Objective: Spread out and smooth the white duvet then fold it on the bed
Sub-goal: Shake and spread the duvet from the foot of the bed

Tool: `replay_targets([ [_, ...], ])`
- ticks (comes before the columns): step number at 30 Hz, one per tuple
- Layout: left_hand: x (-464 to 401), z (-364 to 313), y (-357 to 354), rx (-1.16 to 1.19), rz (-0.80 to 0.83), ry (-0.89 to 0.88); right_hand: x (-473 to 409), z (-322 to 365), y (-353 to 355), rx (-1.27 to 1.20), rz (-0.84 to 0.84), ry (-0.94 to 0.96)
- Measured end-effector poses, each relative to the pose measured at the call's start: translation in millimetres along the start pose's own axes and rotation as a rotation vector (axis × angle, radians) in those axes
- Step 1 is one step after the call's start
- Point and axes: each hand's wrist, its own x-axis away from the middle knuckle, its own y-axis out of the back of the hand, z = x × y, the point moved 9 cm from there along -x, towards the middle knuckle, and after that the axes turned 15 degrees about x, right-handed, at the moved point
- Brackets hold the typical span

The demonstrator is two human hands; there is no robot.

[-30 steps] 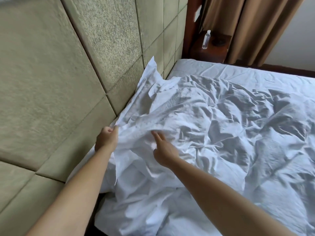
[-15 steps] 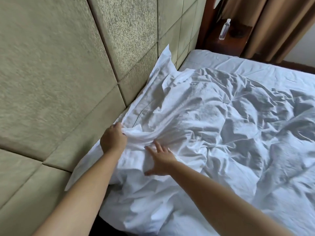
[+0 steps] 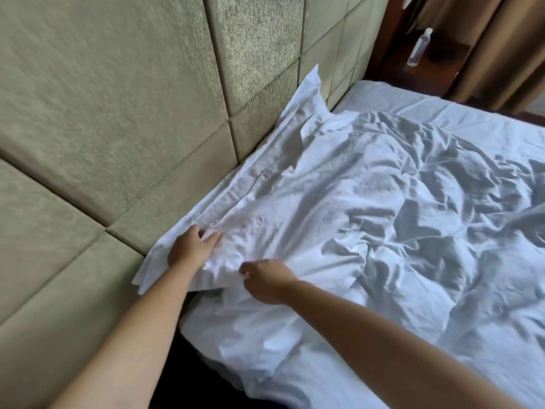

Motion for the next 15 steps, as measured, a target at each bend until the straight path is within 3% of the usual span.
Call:
replay_targets([
  [2, 15.0, 1.5, -8.4, 0.074, 0.091, 0.021, 12.8, -7.9, -33.3, 0.009, 0.290, -0.036],
  [3, 22.7, 2.1, -14.5, 0.078, 0.139, 0.043, 17.7, -9.6, -39.1, -0.020, 0.326, -0.038],
  [7, 54.4, 10.8, -36.9, -0.029, 0.355, 0.173, 31.7, -19.0, -27.3, -0.092, 0.176, -0.085],
  [11, 98.7, 36.9, -68.7, 0.032, 0.543, 0.383, 60.7, -38.2, -24.8, -0.116, 0.074, -0.136],
  [15, 108.1, 40.1, -84.3, -0.008, 0.516, 0.277, 90.9, -59.7, -48.9, -0.164, 0.076, -0.215],
])
